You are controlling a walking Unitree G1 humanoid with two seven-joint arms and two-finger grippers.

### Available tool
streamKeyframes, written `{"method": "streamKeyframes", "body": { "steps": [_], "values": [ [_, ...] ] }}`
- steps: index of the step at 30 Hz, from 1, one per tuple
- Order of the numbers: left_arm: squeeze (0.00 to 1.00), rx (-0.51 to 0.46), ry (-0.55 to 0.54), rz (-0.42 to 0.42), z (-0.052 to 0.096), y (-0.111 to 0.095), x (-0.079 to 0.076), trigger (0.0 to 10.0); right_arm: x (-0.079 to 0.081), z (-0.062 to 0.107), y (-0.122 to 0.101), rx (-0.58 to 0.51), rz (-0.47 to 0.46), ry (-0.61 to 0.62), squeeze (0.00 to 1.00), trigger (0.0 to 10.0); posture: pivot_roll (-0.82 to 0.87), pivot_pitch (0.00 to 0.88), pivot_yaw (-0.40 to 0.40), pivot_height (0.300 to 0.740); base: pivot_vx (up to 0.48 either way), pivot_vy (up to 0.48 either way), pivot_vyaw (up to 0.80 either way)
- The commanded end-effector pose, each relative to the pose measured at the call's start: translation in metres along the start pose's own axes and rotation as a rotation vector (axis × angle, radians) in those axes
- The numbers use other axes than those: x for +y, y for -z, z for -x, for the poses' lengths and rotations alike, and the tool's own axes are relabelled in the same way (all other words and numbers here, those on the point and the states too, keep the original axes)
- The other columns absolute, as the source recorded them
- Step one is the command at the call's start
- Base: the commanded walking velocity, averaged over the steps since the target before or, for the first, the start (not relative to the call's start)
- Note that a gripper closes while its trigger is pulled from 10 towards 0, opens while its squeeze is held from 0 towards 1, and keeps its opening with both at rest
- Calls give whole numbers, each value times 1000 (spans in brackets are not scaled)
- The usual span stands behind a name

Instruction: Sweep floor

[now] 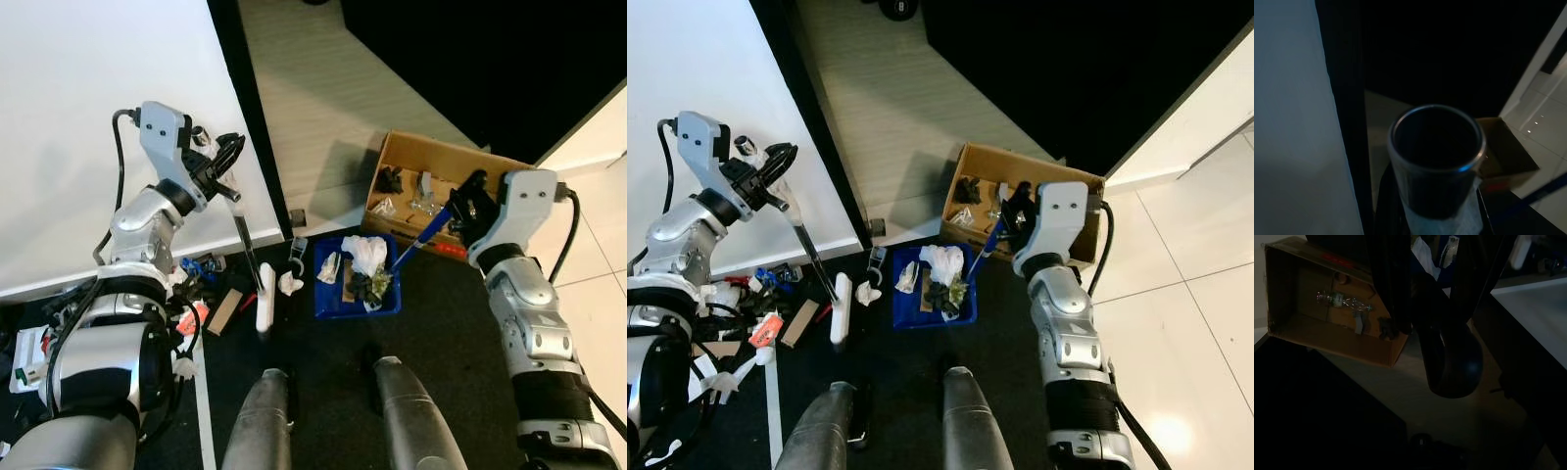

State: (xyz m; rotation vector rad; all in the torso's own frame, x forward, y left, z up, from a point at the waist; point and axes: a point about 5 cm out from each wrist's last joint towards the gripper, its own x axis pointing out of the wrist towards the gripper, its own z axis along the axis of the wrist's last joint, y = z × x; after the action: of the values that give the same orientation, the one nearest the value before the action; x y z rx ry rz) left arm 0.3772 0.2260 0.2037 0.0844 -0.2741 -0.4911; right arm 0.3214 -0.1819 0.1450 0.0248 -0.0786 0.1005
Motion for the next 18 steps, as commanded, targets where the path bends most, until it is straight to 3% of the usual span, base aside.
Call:
{"method": "streamKeyframes", "body": {
  "steps": [1, 4, 9, 10, 14, 18],
  "values": [
    [0, -26, 9, -37, -4, -5, -2, 10000, -1, 9, 20, 88, -44, 9, 0, 10000, -244, 400, 51, 740, 0, 0, 0],
    [0, -34, 9, -55, -6, -8, -1, 10000, -1, 9, 19, 88, -45, 11, 0, 10000, -245, 401, 53, 740, 0, 0, 0],
    [0, -6, -13, -4, -7, 3, -7, 10000, 2, 11, 15, 85, -50, 9, 0, 10000, -261, 410, 53, 740, 0, 0, 0],
    [0, 35, -96, 9, -5, 16, -10, 10000, 2, 12, 11, 80, -49, 7, 0, 10000, -280, 418, 38, 740, 0, 0, 0],
    [0, 70, -166, 28, -3, 28, -13, 10000, 2, 12, 9, 75, -50, 6, 0, 10000, -282, 415, 40, 740, 0, 0, 0],
    [0, 68, -206, 139, -10, 44, -36, 10000, 1, 12, 7, 63, -57, 9, 0, 10000, -302, 403, 48, 740, 0, 0, 0]
  ]
}}
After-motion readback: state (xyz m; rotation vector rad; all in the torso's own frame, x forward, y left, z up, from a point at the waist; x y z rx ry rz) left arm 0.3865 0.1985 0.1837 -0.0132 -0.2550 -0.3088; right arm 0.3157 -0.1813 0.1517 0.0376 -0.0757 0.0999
